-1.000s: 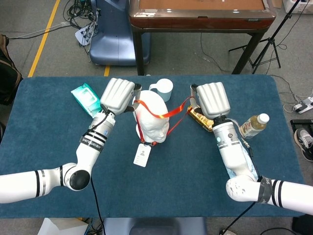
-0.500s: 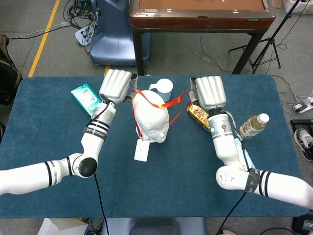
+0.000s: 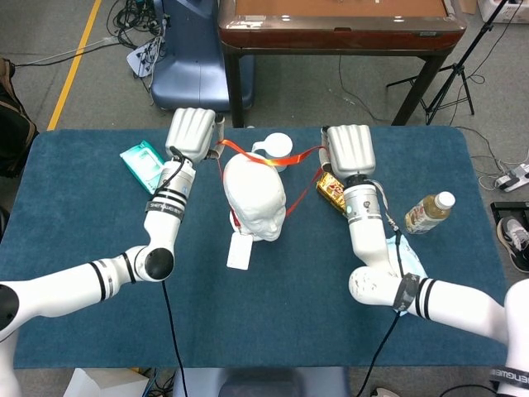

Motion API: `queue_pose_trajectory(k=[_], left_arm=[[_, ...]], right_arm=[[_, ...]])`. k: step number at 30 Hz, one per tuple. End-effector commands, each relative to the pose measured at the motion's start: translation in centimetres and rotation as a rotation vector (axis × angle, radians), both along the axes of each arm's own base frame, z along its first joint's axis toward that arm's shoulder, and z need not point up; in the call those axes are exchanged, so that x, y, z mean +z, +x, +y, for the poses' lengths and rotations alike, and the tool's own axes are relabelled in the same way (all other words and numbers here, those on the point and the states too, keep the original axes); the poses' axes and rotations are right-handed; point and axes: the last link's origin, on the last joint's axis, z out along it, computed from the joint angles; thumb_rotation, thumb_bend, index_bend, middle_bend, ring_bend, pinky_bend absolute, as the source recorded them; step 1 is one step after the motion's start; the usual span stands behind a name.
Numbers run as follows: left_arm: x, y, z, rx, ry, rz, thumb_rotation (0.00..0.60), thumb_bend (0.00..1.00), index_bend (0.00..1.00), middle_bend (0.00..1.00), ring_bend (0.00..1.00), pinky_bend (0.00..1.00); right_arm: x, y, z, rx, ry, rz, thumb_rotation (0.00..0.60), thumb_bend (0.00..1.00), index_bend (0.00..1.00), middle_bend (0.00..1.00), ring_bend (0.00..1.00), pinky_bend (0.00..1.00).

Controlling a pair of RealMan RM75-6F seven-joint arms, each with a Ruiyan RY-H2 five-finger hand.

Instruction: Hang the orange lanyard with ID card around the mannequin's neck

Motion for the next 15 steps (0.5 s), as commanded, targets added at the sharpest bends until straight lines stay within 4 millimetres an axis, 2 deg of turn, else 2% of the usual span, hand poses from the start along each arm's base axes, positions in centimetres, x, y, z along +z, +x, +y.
queue_pose_trajectory(k=[1, 15], left_arm=[[-0.4, 0.0, 0.4, 0.009, 0.000, 0.002, 0.600, 0.35, 0.63, 1.00, 1.00, 0.97], [-0.6, -0.8, 2.4, 0.067, 0.033, 0.038, 0.600, 0.34, 0.60, 0.98, 0.99, 0.97]], right_arm=[[-0.4, 0.3, -0.3, -0.004, 0.003, -0.001, 0.600, 0.47, 0.66, 0.96, 1.00, 1.00], [-2.0, 3.5, -1.1, 0.000, 0.001, 0.021, 0.600, 0.47, 0.66, 0.96, 1.00, 1.00]])
